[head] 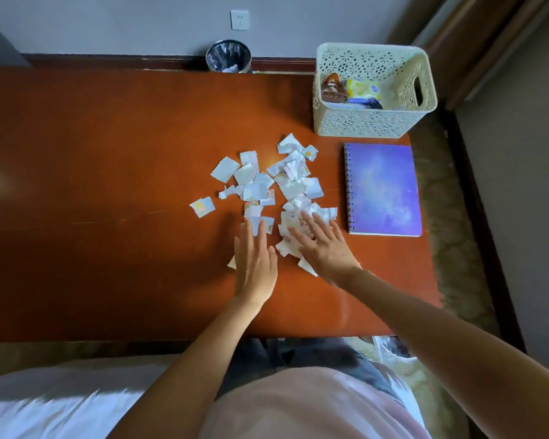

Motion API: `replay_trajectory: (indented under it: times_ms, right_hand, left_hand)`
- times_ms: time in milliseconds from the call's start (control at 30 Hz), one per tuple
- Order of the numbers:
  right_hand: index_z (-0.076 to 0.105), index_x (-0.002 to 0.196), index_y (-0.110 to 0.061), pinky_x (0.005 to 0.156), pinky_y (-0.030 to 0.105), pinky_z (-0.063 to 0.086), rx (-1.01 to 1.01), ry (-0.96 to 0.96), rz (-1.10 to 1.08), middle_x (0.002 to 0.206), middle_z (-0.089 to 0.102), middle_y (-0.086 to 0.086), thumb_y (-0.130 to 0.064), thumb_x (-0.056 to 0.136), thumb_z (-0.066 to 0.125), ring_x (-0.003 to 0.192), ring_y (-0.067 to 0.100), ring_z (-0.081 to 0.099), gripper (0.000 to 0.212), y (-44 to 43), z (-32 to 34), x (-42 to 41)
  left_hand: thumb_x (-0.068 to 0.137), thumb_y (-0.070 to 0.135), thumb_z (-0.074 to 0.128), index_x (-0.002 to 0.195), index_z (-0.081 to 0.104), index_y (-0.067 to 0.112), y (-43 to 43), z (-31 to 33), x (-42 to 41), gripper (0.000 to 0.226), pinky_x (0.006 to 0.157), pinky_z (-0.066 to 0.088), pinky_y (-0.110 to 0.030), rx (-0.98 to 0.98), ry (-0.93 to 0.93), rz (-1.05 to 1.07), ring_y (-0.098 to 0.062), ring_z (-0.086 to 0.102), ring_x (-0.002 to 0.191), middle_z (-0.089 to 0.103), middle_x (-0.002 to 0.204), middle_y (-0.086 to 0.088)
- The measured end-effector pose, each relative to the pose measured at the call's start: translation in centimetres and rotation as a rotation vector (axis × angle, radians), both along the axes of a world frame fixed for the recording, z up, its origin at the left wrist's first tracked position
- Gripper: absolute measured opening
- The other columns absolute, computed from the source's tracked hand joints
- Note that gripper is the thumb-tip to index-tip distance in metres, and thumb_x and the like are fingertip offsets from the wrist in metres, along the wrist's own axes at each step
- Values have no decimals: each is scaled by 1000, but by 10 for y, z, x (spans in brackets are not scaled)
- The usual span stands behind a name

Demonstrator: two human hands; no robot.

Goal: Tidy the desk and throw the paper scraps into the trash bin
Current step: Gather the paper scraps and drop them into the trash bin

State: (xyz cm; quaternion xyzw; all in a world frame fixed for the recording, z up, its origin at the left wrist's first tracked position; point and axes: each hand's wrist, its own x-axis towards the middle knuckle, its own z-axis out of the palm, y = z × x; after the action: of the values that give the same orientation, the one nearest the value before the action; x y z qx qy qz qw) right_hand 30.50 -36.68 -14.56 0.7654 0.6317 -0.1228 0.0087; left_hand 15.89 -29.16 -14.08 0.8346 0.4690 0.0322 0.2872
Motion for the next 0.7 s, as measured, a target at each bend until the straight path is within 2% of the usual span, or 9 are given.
replay_trajectory:
  times_ms: [67,133,200,300,433,467,533,600,700]
  right_hand:
    - [38,136,-22,99,55,41,62,60,-131,142,45,21,-30,92,31,128,42,47,45,-13,7,12]
    - [44,135,-19,100,57,39,136,112,-302,142,44,23,-30,92,33,128,44,46,46,-27,10,17]
    - [51,132,-15,100,57,40,176,140,-422,140,46,24,-30,90,35,126,44,48,47,-47,6,14]
    - [49,135,-16,106,54,34,215,174,-502,143,43,21,-36,91,31,132,40,43,52,-71,-6,-1]
    - [35,144,-19,116,47,17,226,252,-464,152,31,14,-45,89,22,142,31,28,62,-76,-22,-11]
    - [31,146,-20,117,45,15,222,255,-412,154,28,13,-47,88,22,144,29,25,64,-73,-25,-10]
    - [25,148,-21,118,40,12,217,256,-342,156,24,10,-52,87,24,145,24,22,68,-64,-31,-5]
    - [30,146,-19,115,40,23,262,185,-342,152,33,12,-53,87,31,140,26,33,67,-55,-38,1]
    - [53,131,-22,85,40,50,330,-14,-322,129,59,11,-47,85,41,110,33,60,53,-47,-45,3]
  left_hand:
    - [95,10,45,145,31,8,-4,7,12,52,116,17,-46,38,-13,29,-35,17,145,17,155,-20]
    - [93,10,49,145,31,11,-10,12,21,55,116,19,-47,55,21,-5,-35,15,145,12,157,-19]
    - [95,16,46,148,23,16,-19,16,26,58,118,14,-45,52,82,-52,-33,7,147,4,158,-16]
    - [96,25,46,149,18,21,-31,11,29,61,118,10,-47,79,121,-202,-34,1,147,0,158,-16]
    - [85,34,56,139,44,17,-30,-15,32,58,101,36,-60,242,119,-344,-48,36,133,34,148,-24]
    - [86,38,51,138,45,17,-27,-18,34,57,100,38,-60,281,114,-316,-47,39,131,38,146,-24]
    - [92,43,39,147,29,20,-21,-25,36,60,111,26,-55,309,122,-259,-43,24,141,24,153,-21]
    - [96,45,35,150,11,23,-14,-33,38,64,117,13,-48,292,158,-232,-36,9,145,11,157,-17]
    - [97,45,34,149,15,22,-8,-35,38,60,116,17,-42,344,173,-223,-31,16,143,18,155,-13]
